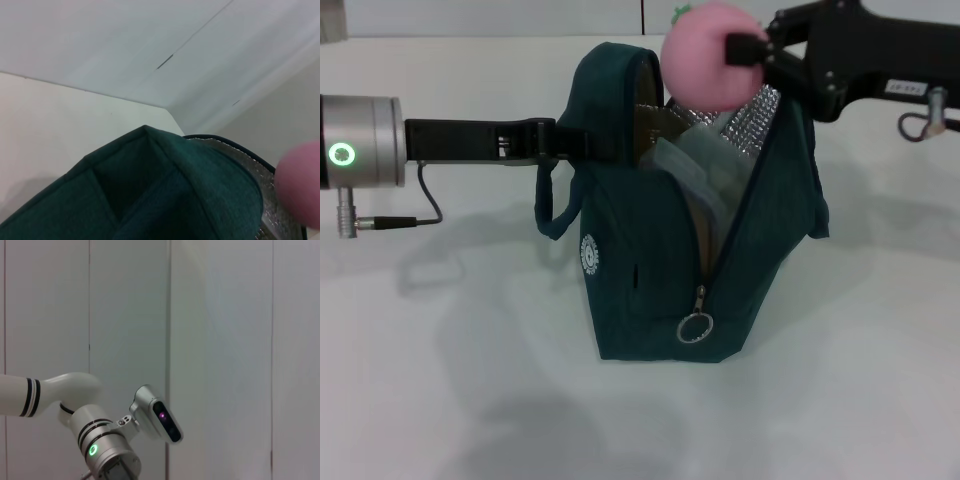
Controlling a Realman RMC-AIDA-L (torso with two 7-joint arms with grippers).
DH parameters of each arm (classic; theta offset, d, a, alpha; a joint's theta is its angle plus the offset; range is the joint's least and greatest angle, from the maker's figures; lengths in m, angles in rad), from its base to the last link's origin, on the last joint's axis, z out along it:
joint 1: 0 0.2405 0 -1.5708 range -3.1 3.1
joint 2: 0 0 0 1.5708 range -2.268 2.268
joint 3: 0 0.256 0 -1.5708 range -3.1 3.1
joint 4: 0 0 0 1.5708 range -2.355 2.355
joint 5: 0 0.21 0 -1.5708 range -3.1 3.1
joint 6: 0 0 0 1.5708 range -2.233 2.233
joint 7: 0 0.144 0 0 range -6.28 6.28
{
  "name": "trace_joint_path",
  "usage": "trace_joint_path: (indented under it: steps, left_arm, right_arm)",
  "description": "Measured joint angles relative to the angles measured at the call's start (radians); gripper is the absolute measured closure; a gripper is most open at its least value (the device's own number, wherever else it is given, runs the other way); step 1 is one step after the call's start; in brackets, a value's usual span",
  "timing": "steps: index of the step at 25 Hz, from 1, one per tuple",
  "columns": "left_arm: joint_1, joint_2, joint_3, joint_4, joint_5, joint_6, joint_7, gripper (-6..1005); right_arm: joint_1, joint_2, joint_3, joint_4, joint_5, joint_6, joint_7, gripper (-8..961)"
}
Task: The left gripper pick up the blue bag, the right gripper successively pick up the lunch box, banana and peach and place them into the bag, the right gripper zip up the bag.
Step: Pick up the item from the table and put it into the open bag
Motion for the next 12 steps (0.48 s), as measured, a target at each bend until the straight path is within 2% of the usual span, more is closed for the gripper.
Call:
trace_joint_path:
  steps: [9,12]
  left_arm:
    - [0.000,0.000,-0.001,0.000,0.000,0.000,0.002,963]
    - [0.000,0.000,-0.001,0.000,0.000,0.000,0.002,963]
  right_arm:
    - [0.020,-0.003,-0.031,0.052,-0.007,0.019,0.047,864]
    - [0.016,-0.004,-0.055,0.049,-0.008,0.014,0.049,772]
